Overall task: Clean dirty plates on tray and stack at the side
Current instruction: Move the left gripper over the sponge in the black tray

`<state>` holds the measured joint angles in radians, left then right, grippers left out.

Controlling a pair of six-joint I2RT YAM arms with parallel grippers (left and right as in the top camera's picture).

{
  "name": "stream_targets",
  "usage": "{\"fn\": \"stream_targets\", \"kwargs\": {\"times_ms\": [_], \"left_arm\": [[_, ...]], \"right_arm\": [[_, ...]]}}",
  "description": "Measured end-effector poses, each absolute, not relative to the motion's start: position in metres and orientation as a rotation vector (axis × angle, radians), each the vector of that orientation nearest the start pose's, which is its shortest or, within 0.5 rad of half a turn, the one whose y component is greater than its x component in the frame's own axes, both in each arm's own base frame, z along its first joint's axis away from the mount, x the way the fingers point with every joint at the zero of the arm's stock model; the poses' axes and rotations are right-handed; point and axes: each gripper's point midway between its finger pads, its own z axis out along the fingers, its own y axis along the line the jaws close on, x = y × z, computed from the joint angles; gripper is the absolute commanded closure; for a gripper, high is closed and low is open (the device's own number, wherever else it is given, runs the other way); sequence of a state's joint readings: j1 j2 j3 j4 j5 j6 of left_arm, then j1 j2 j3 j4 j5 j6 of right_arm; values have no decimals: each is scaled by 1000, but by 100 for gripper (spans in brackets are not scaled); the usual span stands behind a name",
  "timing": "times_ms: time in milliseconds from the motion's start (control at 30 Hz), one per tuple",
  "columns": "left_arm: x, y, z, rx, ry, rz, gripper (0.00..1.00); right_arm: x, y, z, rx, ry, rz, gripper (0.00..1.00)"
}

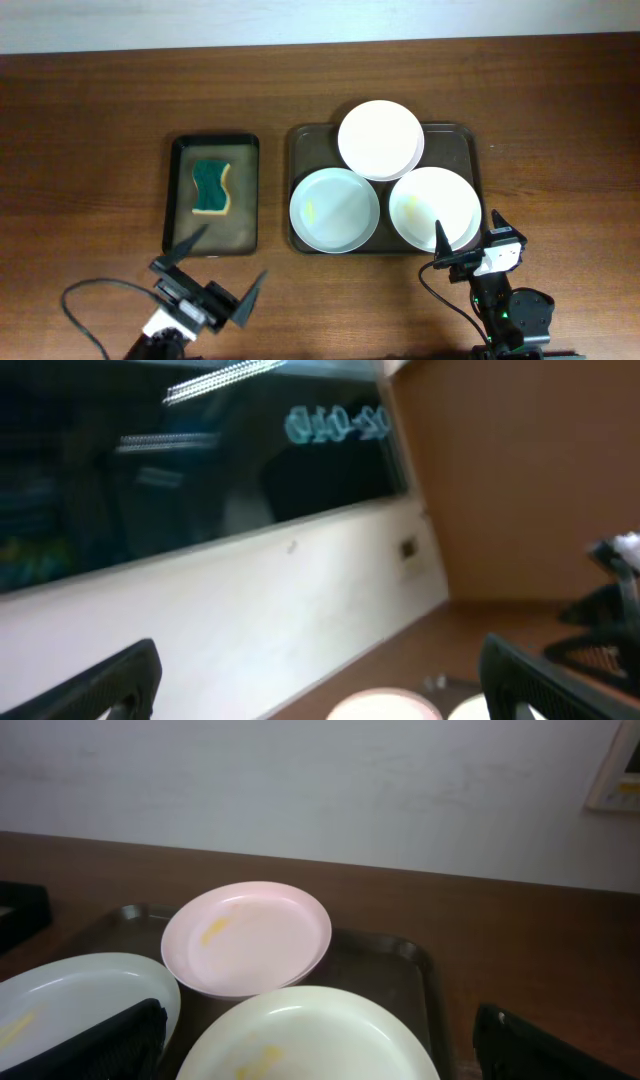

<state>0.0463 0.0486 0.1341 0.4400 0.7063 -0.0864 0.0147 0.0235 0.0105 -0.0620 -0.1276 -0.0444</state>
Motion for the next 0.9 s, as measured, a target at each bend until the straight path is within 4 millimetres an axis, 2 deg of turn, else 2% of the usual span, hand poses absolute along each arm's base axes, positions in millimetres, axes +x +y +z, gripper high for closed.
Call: {"fn": "stream_targets", "kwargs": {"times_ms": [100,133,167,300,400,500,567,633,733,833,900], "left_arm": [[197,-90,321,501,1213,-345,1],[198,-89,323,496,1223,-339,1],[212,-78,332,444,1320,-288,0],[259,-46,340,290,1672,-189,1],[290,-41,336,272,1867,-207,1],[321,-43,321,274,2019,-255,1],[340,-41,300,238,2132,-289,1],[349,-37,279,157,2271,-312,1],[365,-26,257,46,2447,-295,1],[387,-20,242,-10,2541,-281,1],[400,-17,221,-34,2599,-271,1]], "right_arm": [[245,25,158,-146,1639,82,2],[245,25,158,-146,1640,82,1],[245,25,158,-145,1640,82,2],[245,25,158,-146,1640,83,2],[245,25,158,-145,1640,82,2],[245,25,158,-146,1640,82,2],[245,25,158,-146,1640,82,1],[245,25,158,-146,1640,82,2],[245,25,158,-146,1640,82,1],[245,25,158,-146,1640,83,2],[245,25,158,-146,1640,82,2]]}}
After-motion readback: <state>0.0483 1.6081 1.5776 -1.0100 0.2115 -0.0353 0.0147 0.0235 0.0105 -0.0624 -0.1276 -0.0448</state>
